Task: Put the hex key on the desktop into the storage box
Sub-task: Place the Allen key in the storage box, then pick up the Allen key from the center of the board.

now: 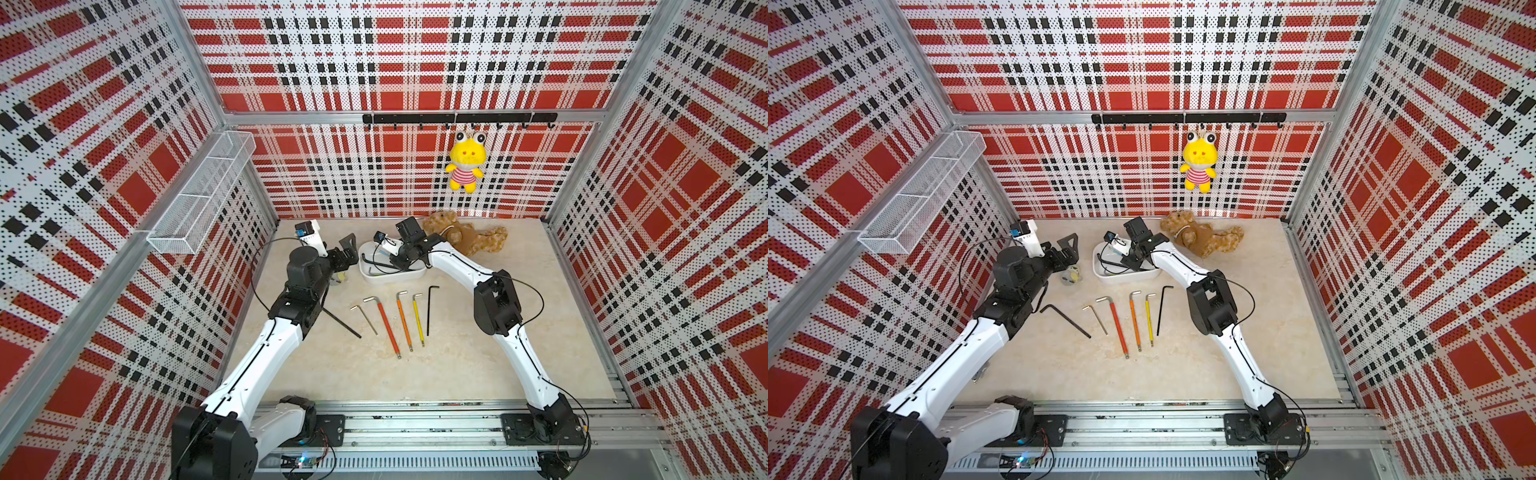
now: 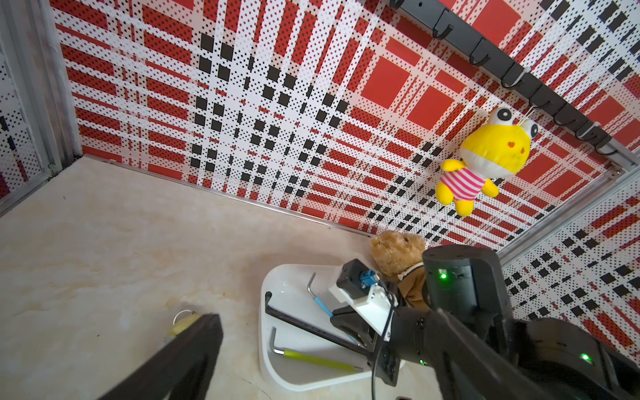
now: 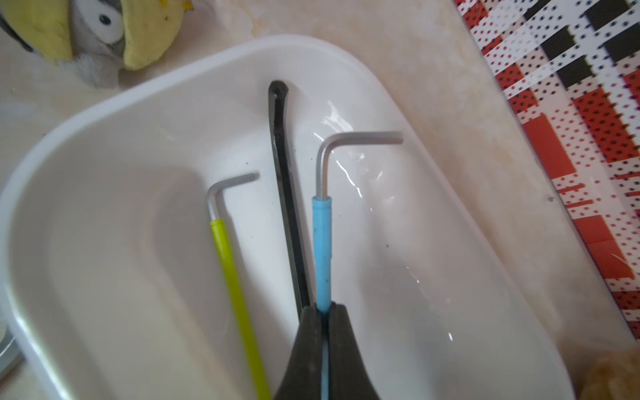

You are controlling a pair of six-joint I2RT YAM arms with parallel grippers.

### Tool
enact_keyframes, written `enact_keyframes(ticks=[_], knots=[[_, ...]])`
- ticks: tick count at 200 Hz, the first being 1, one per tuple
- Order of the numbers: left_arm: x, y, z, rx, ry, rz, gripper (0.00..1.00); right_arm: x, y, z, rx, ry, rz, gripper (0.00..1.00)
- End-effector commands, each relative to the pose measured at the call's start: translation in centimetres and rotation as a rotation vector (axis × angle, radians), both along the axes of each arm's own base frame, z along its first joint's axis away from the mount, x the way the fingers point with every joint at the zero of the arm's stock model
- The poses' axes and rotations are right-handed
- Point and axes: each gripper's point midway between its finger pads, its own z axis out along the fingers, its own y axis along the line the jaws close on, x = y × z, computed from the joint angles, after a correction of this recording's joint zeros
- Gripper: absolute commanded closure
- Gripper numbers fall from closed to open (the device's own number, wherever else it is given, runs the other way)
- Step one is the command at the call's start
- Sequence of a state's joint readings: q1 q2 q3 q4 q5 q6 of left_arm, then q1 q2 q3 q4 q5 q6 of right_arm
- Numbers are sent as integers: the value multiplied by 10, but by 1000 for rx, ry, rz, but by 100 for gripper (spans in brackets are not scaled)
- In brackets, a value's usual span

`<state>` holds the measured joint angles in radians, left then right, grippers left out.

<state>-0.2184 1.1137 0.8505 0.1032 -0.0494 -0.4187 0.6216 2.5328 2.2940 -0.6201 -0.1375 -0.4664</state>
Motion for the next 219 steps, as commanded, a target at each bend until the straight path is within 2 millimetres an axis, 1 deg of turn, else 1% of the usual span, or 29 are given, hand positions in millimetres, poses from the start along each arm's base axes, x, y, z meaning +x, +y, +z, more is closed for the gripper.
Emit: enact_keyframes(ticks=[1, 4, 11, 25, 36, 39, 43, 57, 64, 73, 90, 93, 109, 115, 116, 120, 127, 135, 140, 159, 171, 178, 181, 182, 183, 187, 197, 209, 219], knots=[[2, 2, 3, 4, -9, 6, 1, -6, 10, -9, 6, 26, 20, 100], [2, 2, 4, 3, -11, 7, 1, -6, 10, -9, 7, 26, 19, 100], [2, 2, 4, 4, -12, 8, 1, -6, 11, -10, 8, 28, 19, 93], [3, 2, 5, 5, -14, 8, 1, -4, 11, -9, 11, 23, 6, 83], [3, 2, 6, 4, -15, 7, 1, -1, 10, -4, 19, 13, -11, 62], [3, 2, 6, 5, -15, 7, 1, -1, 10, -3, 21, 11, -15, 57], [3, 2, 6, 6, -15, 7, 1, 1, 10, 0, 26, 6, -22, 53], [4, 1, 6, 6, -16, 6, 1, 5, 11, 15, 51, -15, -49, 44], [4, 1, 7, 5, -17, 5, 1, 6, 11, 23, 66, -24, -63, 43], [5, 1, 7, 5, -16, 5, 1, 9, 10, 42, 96, -45, -88, 40], [5, 1, 9, 4, -19, 2, 1, 13, 5, 85, 159, -83, -168, 38], [6, 0, 9, 3, -20, 2, 1, 13, 2, 95, 175, -91, -187, 38], [5, 1, 11, 3, -23, 2, 1, 9, -16, 140, 242, -114, -316, 36], [5, 1, 11, 4, -23, 5, 1, 5, -26, 151, 263, -107, -372, 37], [5, 1, 11, 5, -23, 5, 1, 4, -28, 150, 262, -102, -381, 37], [5, 2, 12, 6, -24, 6, 1, 0, -35, 159, 279, -96, -413, 37], [5, 2, 11, 8, -24, 9, 1, -9, -47, 165, 297, -68, -460, 39], [6, 3, 11, 9, -22, 11, 1, -21, -61, 164, 306, -14, -521, 40], [7, 3, 10, 10, -20, 10, 1, -26, -72, 162, 304, 14, -580, 40], [10, 1, 8, 12, -14, 1, 1, -53, -119, 132, 226, 145, -798, 38], [12, -1, 8, 8, -13, -7, 1, -73, -141, 109, 187, 237, -916, 37], [14, -2, 7, 2, -12, -11, 1, -84, -147, 95, 172, 290, -946, 37], [14, -3, 6, 1, -11, -15, 1, -86, -148, 92, 165, 294, -947, 37], [14, -4, 6, 0, -12, -17, 1, -88, -149, 87, 154, 301, -949, 37], [14, -4, 6, -2, -11, -17, 1, -88, -149, 87, 154, 301, -949, 37], [15, -5, 5, -5, -11, -22, 1, -96, -148, 77, 154, 357, -966, 39], [17, -8, 6, -16, -12, -32, 1, -108, -152, 55, 113, 414, -992, 40], [18, -11, 5, -25, -10, -44, 1, -117, -154, 35, 75, 463, -1015, 40], [17, -13, 5, -26, -10, -49, 1, -121, -154, 24, 56, 487, -1021, 40]])
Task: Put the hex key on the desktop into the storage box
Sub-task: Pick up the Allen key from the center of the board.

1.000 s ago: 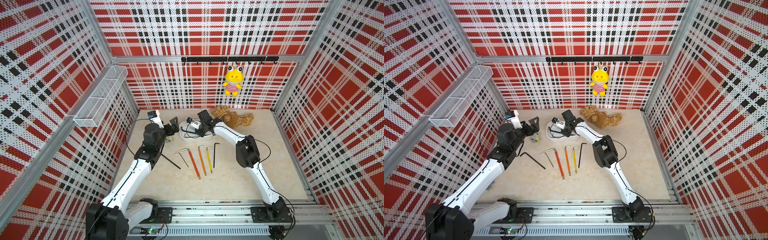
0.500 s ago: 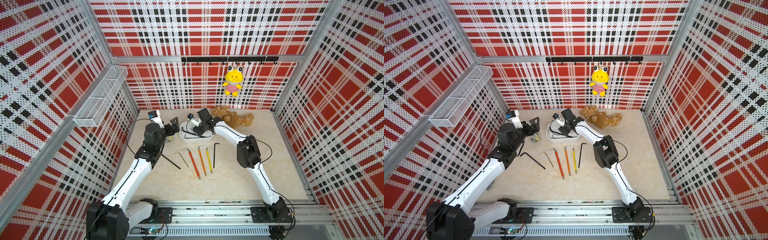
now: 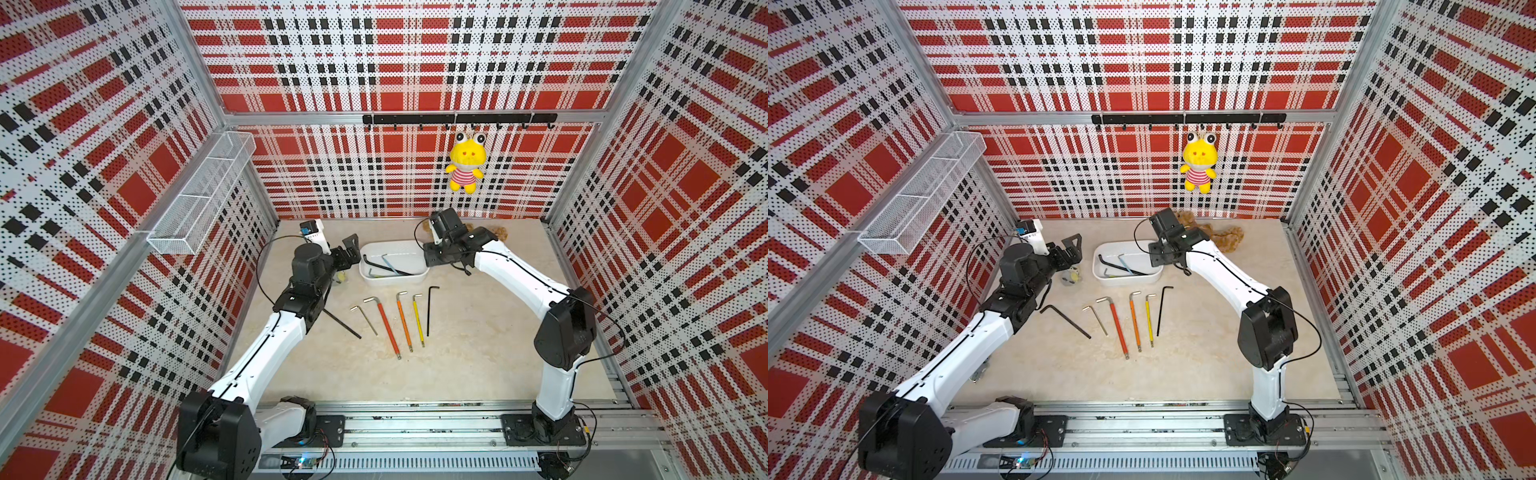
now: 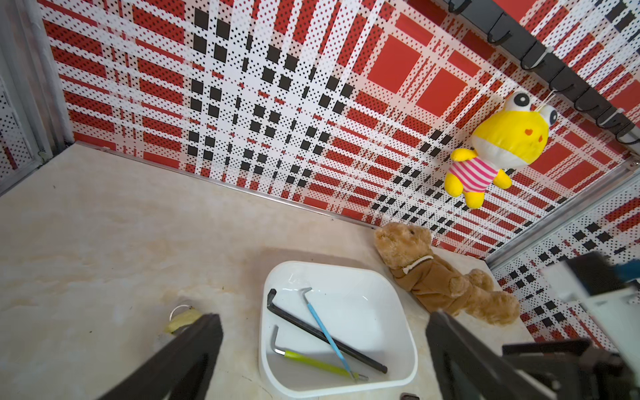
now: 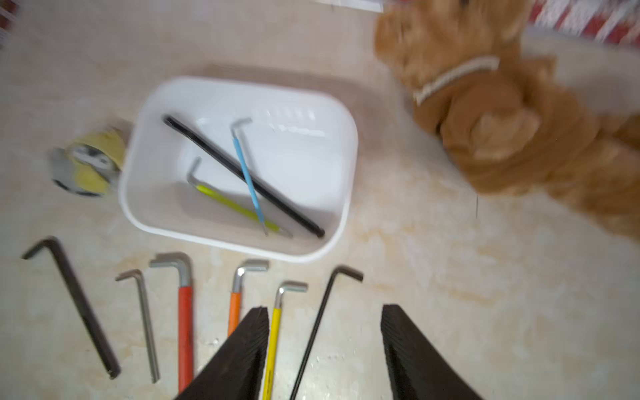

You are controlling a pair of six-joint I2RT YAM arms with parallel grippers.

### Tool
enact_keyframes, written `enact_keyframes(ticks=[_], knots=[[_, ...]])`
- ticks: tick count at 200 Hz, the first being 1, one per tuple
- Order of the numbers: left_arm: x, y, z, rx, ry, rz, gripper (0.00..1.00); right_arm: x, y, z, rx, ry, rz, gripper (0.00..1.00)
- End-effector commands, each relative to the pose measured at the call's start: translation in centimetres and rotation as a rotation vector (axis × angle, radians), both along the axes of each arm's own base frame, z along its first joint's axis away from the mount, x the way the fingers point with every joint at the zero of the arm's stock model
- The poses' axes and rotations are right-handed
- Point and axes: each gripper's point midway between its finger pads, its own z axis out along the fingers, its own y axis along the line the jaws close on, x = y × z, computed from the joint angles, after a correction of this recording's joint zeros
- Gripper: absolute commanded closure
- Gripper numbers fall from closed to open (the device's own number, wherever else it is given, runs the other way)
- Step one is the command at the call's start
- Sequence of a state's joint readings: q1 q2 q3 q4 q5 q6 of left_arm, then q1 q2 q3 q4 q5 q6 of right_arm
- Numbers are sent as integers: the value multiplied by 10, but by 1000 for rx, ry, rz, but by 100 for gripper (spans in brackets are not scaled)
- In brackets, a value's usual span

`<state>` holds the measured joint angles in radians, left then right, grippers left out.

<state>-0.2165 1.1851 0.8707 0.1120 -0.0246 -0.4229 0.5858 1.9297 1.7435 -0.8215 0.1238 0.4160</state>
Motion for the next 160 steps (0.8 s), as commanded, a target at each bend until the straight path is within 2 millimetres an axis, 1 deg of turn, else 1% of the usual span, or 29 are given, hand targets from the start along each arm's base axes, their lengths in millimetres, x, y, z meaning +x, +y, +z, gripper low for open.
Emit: enact_keyframes(ticks=[1, 34, 62, 105, 131, 160], knots=[[3, -6, 20, -28, -53, -27, 1, -33, -13, -65, -54, 228, -98, 40], [0, -6, 17, -25, -50, -19, 1, -39, -2, -91, -60, 281, -73, 39], [-2, -6, 15, -27, -46, -20, 1, -43, 5, -109, -69, 317, -57, 38], [-4, -5, 12, -23, -42, -15, 1, -46, 12, -123, -78, 343, -79, 39], [-4, -4, 11, -20, -41, -13, 1, -48, 14, -133, -105, 358, -76, 41], [-6, -2, 10, -17, -42, -8, 1, -52, 17, -141, -113, 376, -72, 46]])
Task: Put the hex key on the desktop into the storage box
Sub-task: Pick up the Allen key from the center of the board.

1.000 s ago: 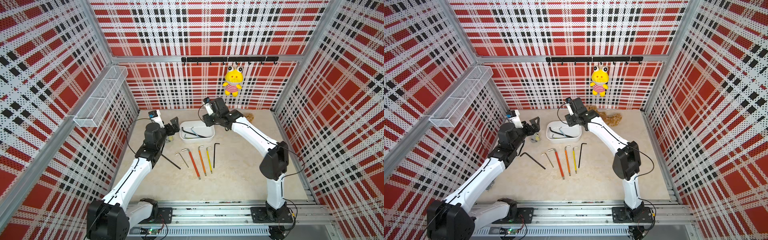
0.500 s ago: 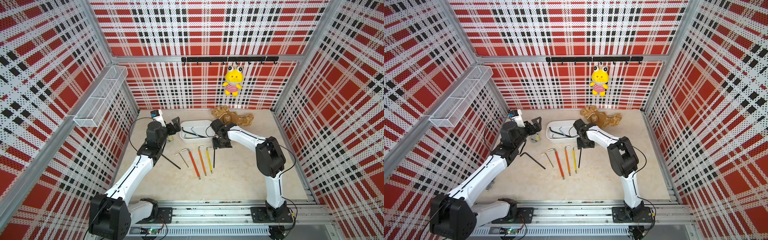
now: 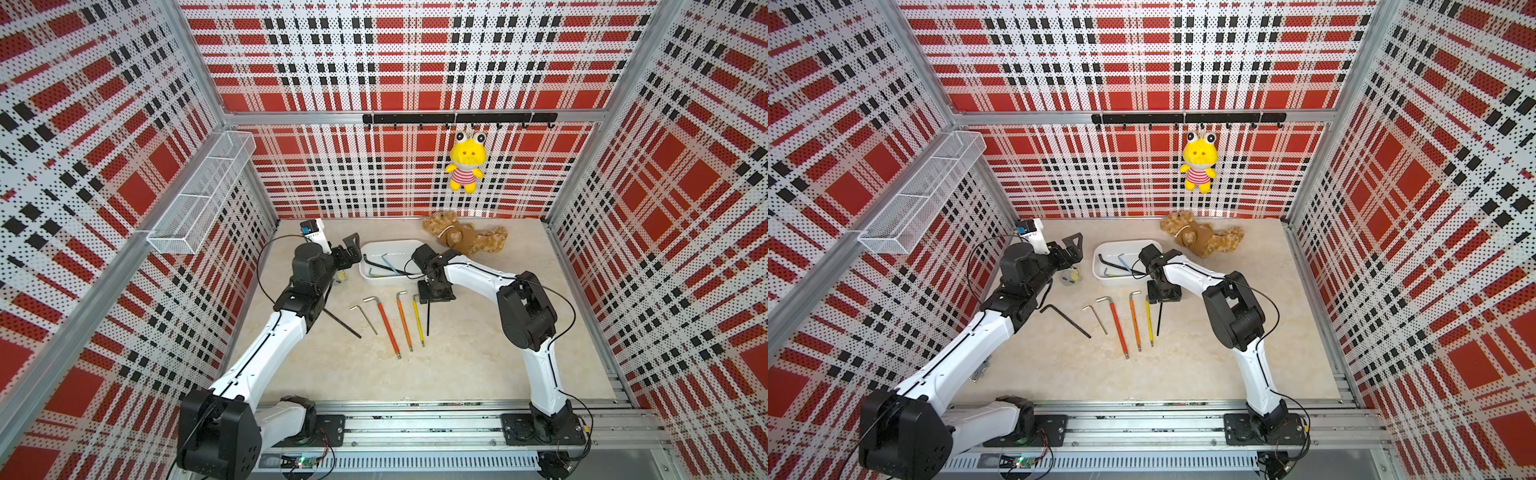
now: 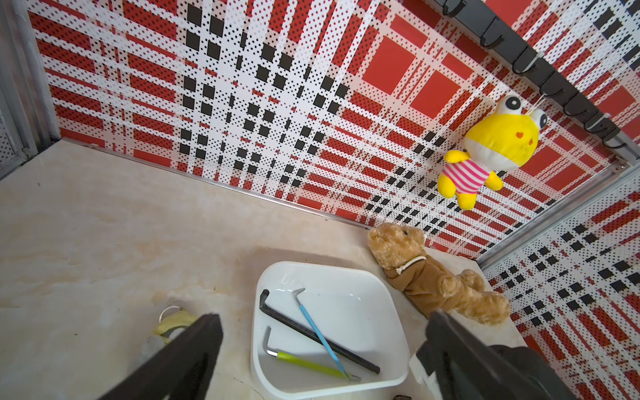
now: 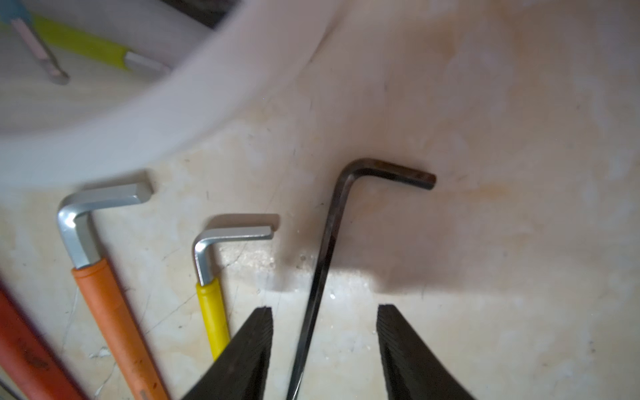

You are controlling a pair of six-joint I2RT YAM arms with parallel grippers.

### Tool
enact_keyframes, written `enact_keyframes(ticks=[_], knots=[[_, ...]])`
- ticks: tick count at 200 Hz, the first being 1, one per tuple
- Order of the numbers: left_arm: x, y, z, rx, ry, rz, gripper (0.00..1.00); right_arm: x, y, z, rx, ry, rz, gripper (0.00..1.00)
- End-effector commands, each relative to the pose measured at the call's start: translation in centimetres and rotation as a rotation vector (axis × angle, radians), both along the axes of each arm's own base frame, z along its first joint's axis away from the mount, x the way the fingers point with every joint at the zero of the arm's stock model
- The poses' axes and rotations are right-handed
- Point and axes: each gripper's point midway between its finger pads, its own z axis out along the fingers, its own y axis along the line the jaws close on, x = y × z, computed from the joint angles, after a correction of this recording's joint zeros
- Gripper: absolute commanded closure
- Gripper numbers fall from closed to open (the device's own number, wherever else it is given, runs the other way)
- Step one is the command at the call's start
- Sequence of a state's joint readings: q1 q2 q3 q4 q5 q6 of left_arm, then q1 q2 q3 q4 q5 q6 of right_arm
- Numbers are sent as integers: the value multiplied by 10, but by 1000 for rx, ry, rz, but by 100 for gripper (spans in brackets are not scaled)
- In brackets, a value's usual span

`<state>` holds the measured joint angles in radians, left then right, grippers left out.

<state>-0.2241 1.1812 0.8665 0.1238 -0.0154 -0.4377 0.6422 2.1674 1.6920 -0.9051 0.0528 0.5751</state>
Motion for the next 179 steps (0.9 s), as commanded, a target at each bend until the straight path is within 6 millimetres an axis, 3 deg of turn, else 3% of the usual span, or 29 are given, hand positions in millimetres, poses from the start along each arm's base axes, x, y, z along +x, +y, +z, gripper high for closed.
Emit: enact_keyframes(ticks=[1, 84, 117, 135, 179], knots=[[-5, 3, 8, 1, -35, 6, 1, -2, 5, -6, -10, 12, -5, 46], [-8, 7, 7, 3, -34, 12, 1, -24, 1, -30, -41, 78, -23, 61], [-12, 15, 14, 14, -42, 29, 1, -43, -17, -42, -102, 134, -48, 80], [-14, 21, 16, 13, -50, 43, 1, -51, -24, -46, -121, 153, -49, 100], [-13, 23, 15, 12, -45, 42, 1, -52, -22, -43, -101, 151, -36, 100]])
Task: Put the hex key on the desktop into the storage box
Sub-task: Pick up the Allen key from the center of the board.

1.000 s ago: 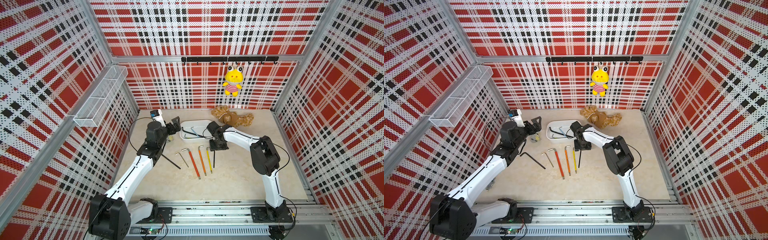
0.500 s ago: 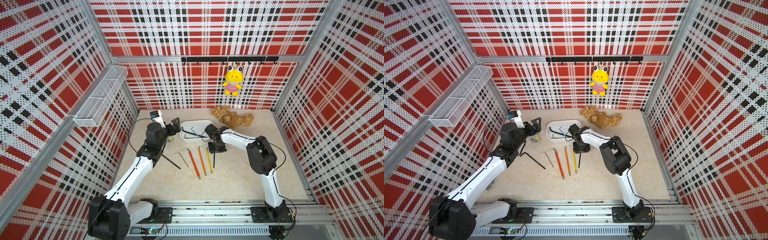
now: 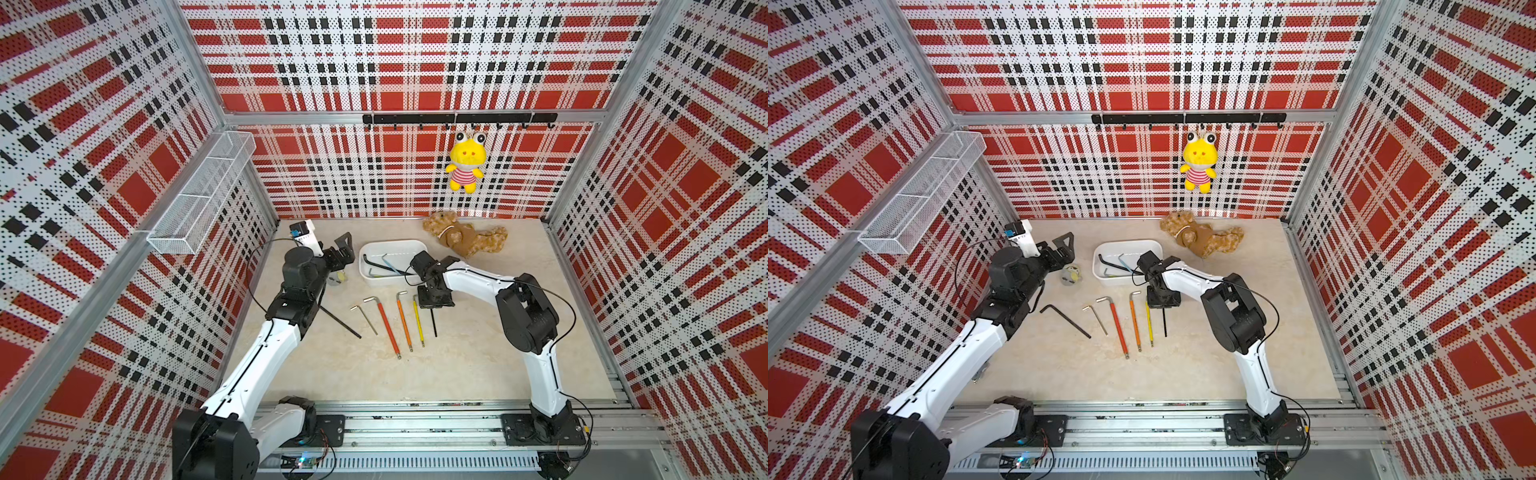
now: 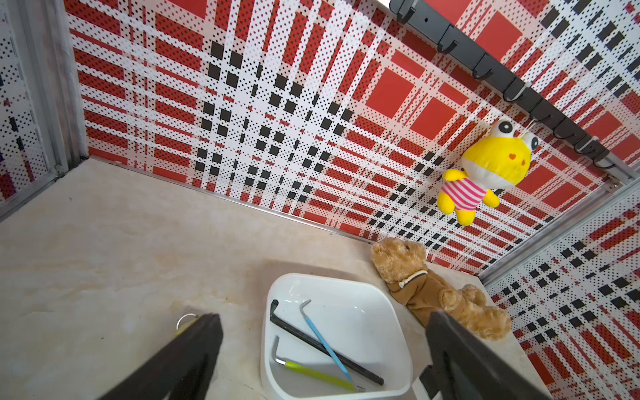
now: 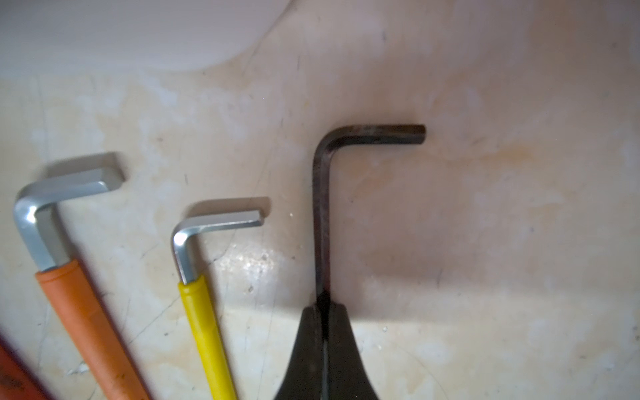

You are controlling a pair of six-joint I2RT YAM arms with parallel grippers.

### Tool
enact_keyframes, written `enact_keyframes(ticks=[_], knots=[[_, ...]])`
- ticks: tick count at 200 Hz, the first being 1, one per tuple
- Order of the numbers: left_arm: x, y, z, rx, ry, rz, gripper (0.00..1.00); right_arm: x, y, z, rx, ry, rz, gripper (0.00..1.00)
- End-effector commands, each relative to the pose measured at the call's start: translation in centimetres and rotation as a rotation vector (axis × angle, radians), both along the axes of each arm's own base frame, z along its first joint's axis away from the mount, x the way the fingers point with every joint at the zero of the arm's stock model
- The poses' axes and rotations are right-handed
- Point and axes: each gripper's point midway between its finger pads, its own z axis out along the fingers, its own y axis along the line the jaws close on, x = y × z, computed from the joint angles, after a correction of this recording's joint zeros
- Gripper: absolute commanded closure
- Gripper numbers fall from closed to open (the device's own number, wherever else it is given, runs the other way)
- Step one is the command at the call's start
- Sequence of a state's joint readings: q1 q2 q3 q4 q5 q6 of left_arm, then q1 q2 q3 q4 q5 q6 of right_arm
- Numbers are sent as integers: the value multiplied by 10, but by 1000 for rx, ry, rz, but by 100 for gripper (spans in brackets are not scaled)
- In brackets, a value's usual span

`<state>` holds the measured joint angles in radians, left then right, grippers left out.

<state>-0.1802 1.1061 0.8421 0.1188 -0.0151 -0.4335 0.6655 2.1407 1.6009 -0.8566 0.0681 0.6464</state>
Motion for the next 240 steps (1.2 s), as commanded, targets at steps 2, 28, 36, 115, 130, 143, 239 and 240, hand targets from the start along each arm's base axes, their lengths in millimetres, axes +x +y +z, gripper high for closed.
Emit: enact_keyframes(ticks=[2, 28, 36, 115, 130, 143, 239, 240], knots=[[-2, 2, -1, 17, 1, 0, 1, -36, -19, -31, -89, 145, 13, 100], [-1, 3, 0, 18, 0, 2, 1, -32, -17, -26, -77, 129, 18, 100], [-1, 3, 1, 19, -2, 3, 1, -32, -17, -27, -80, 130, 23, 100], [-2, 4, 3, 18, -6, 0, 1, -1, -33, 29, -102, -102, 83, 100], [-3, 5, 3, 18, -5, 3, 1, 1, -36, 38, -111, -122, 121, 100], [-4, 5, 2, 19, -5, 5, 1, 11, -51, 49, -162, -179, 132, 100], [-5, 4, 1, 3, -5, -2, 1, 63, 26, 178, -7, -598, 814, 100], [-5, 4, 1, 4, -6, -1, 1, 63, 28, 179, 3, -606, 829, 100]])
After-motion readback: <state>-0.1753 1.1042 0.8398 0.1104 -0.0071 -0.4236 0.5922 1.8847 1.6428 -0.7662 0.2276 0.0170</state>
